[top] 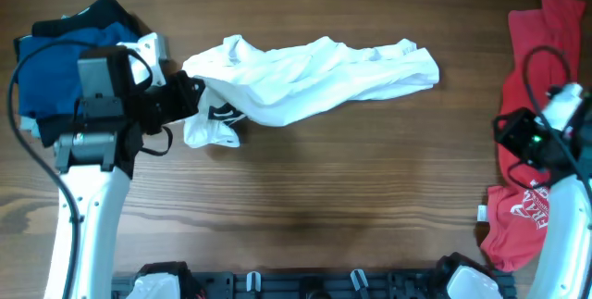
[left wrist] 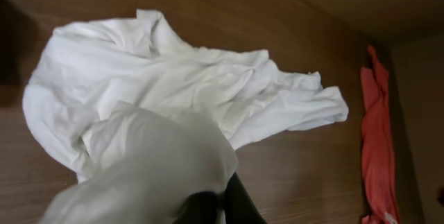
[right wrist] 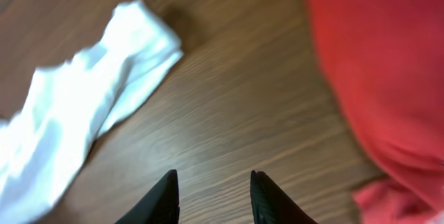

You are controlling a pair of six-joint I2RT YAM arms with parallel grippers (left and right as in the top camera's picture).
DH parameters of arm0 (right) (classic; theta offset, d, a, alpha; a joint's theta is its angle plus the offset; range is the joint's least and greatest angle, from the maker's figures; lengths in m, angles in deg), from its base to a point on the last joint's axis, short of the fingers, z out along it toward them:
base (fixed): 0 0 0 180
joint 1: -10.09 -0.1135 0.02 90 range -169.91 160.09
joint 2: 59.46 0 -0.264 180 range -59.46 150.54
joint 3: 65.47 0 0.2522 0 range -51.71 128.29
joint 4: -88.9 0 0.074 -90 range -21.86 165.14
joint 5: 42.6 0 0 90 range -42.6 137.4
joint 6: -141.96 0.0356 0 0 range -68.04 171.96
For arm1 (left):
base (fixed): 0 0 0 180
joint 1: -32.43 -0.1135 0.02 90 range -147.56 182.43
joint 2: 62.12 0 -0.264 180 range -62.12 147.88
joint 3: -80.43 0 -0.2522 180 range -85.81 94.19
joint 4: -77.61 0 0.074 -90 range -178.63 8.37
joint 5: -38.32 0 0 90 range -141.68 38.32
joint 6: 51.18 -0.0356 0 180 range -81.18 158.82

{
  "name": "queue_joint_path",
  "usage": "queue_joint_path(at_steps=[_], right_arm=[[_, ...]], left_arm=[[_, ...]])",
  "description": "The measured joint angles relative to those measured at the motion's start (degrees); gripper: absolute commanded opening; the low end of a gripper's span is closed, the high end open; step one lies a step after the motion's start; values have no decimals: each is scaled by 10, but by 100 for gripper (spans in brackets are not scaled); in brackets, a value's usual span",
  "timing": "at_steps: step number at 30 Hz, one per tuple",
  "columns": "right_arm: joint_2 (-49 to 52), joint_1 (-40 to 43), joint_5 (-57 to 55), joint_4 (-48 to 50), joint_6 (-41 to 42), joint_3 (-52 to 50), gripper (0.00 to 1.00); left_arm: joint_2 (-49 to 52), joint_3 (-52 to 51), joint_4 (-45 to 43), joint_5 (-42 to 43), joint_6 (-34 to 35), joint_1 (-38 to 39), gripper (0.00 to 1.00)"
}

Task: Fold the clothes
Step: 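Reach the right gripper to the white shirt's right edge and grasp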

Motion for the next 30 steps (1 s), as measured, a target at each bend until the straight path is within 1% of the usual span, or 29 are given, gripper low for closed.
queue_joint_path(at_steps=[7,9,12,15,19,22,23,24,27,30], right_arm=[[78,-133,8,54,-35,0,39],[103,-163,9,87,-36,0,39],[139,-190,11,133,-27,0,40],[172,-211,18,186,-18,0,43],[219,-242,26,259,-3,0,44],[260,-263,30,325,12,0,45],[263,-264,30,330,17,0,46],[287,-273,31,370,22,0,46],[326,-280,31,437,43,0,47],[356,-280,30,473,61,0,47]], left_arm=[[-111,46,9,0,-9,-22,4],[-137,54,41,-1,-11,-22,4],[-150,56,92,-16,-11,-22,4],[-137,56,132,-33,-11,-22,4],[-101,56,158,-44,-10,-22,4],[-74,55,169,-47,-11,-22,4],[-63,55,172,-48,-11,-22,4],[-51,55,176,-49,-10,-22,4],[-24,55,184,-50,-11,-22,4],[-8,55,189,-52,-11,-22,4]])
